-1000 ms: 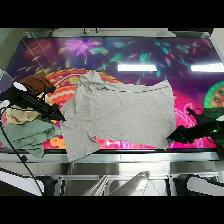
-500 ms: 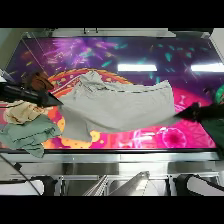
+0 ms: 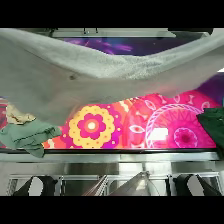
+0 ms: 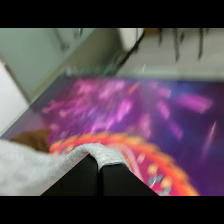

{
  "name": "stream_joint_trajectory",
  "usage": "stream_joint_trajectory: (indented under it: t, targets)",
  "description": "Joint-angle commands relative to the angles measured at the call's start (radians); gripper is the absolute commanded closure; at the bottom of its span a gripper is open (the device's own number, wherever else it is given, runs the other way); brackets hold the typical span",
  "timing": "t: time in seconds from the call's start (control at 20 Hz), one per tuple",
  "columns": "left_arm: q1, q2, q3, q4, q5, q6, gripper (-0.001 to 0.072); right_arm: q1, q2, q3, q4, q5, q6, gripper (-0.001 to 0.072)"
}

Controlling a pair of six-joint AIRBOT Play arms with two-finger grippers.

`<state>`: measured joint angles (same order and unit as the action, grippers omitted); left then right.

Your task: Fold the shirts.

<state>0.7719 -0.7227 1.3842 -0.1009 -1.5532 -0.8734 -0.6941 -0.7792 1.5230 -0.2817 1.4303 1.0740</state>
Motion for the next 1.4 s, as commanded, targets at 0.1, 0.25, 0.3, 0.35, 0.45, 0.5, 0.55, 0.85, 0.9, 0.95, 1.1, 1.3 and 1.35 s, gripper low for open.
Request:
stream_joint_trajectory:
  t: [0.1,0.25,0.3,0.35,0.45,0.5,0.55,0.85,0.9,0.95,1.1,1.3,1.35]
  targets:
    - [0.095,0.109,0.100,0.190,0.180,-0.106,0.0689,-0.021,0.125,0.054,-0.238,-0.184,0.076,0.0696]
    - [-0.076,0.000,-0.029,0.269,0.123,-0.108,0.0689,0.016,0.021,-0.037,-0.250,-0.140,0.108,0.0696]
    - [-0.157,-0.043,-0.080,0.291,0.127,-0.099,0.0690,0.058,-0.027,-0.096,-0.251,-0.137,0.106,0.0696]
    - [-0.245,-0.095,-0.135,0.323,0.148,-0.084,0.0689,0.101,-0.079,-0.155,-0.256,-0.137,0.100,0.0696]
    - [-0.398,-0.203,-0.218,0.432,0.209,-0.074,0.0689,0.172,-0.182,-0.279,-0.303,-0.145,0.100,0.0697]
    - [-0.459,-0.261,-0.251,0.495,0.257,-0.070,0.0689,0.199,-0.239,-0.342,-0.322,-0.165,0.093,0.0697]
    - [-0.513,-0.328,-0.274,0.550,0.316,-0.063,0.0689,0.215,-0.294,-0.394,-0.335,-0.202,0.084,0.0697]
    - [-0.594,-0.754,-0.220,0.633,0.464,0.002,0.0690,0.220,-0.740,-0.473,-0.257,-0.377,-0.098,0.0697]
    - [-0.594,-0.819,-0.183,0.633,0.465,0.002,0.0691,0.220,-0.818,-0.463,-0.192,-0.388,-0.162,0.0697]
    - [-0.594,-0.877,-0.142,0.634,0.465,0.003,0.0691,0.220,-0.892,-0.445,-0.119,-0.387,-0.211,0.0697]
    - [-0.595,-1.005,-0.024,0.634,0.462,0.001,0.0692,0.220,-1.047,-0.364,-0.002,-0.383,-0.265,0.0697]
    - [-0.596,-1.115,0.099,0.635,0.422,-0.010,0.0693,0.219,-1.111,-0.253,-0.002,-0.364,-0.263,0.0696]
    - [-0.595,-1.125,0.111,0.639,0.415,-0.010,0.0693,0.217,-1.110,-0.232,-0.002,-0.354,-0.263,0.0697]
